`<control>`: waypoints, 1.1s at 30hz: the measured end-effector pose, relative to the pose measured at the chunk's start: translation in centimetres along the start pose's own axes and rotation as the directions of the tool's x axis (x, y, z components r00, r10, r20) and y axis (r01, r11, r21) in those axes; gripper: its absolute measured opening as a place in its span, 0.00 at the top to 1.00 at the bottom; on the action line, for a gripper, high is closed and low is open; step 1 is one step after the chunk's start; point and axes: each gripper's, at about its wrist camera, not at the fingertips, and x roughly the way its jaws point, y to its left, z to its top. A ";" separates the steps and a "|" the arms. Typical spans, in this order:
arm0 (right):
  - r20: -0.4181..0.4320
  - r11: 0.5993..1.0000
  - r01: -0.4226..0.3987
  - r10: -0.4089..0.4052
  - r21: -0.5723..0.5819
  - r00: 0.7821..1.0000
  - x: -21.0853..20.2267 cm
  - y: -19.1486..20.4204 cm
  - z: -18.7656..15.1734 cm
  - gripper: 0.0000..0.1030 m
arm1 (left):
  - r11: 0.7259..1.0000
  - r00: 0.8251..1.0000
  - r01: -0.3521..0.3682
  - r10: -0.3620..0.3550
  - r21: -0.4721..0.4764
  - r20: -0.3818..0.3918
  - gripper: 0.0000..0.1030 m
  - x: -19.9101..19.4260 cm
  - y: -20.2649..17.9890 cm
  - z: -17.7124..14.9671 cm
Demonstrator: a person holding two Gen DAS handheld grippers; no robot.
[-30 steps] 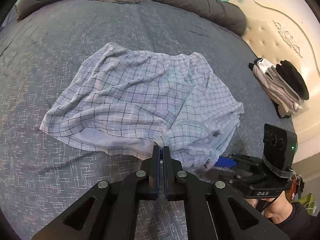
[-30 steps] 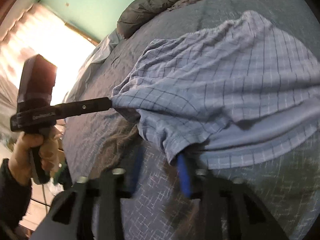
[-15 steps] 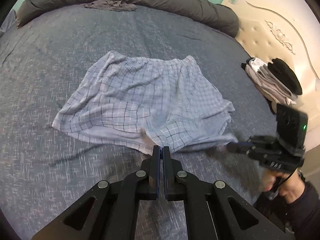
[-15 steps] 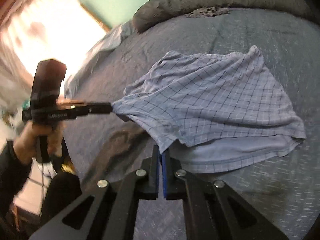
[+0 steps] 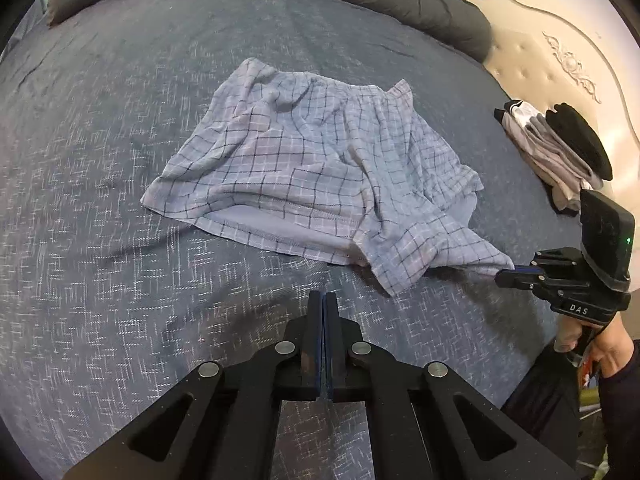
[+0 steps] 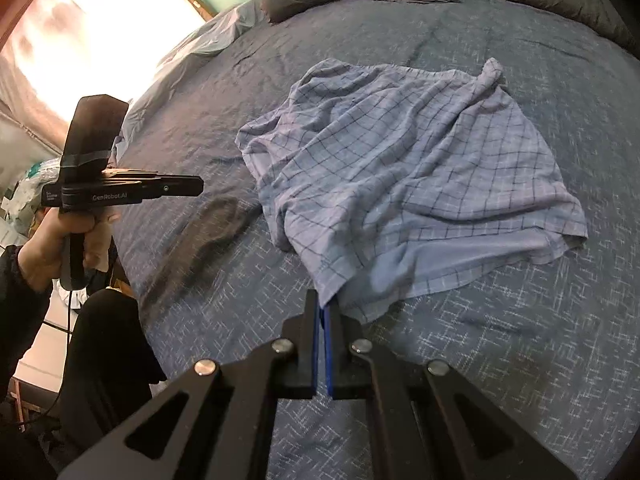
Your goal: Fold clothes
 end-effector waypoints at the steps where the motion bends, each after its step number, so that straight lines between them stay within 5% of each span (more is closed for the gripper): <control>1: -0.010 1.000 0.000 0.000 0.006 1.000 0.2 0.1 0.2 0.98 | 1.000 1.000 0.005 -0.005 -0.005 0.004 1.00 0.0 0.1 0.1; 7: -0.109 1.000 0.012 -0.012 0.000 0.994 1.3 0.4 0.8 0.95 | 0.999 0.999 0.010 -0.008 -0.042 0.033 1.00 -0.1 0.9 1.8; 11: -0.100 0.999 0.004 0.001 0.053 0.995 -0.5 -1.4 1.5 0.61 | 0.996 0.997 -0.027 0.033 -0.087 0.065 0.99 0.0 2.8 4.1; 22: 0.081 0.967 0.143 -0.163 0.212 0.983 -4.3 -10.8 7.8 0.61 | 0.992 0.990 -0.089 0.098 -0.093 0.097 0.97 3.1 4.8 12.0; 29: 0.099 0.950 0.134 -0.167 0.282 0.981 -2.2 -13.7 9.1 0.61 | 0.991 0.987 -0.126 0.131 -0.054 0.093 0.79 6.9 4.0 17.1; 33: 0.090 0.949 0.131 -0.163 0.287 0.983 -1.1 -14.7 9.2 0.61 | 0.985 0.982 -0.173 0.173 -0.016 0.080 0.78 8.6 3.8 19.0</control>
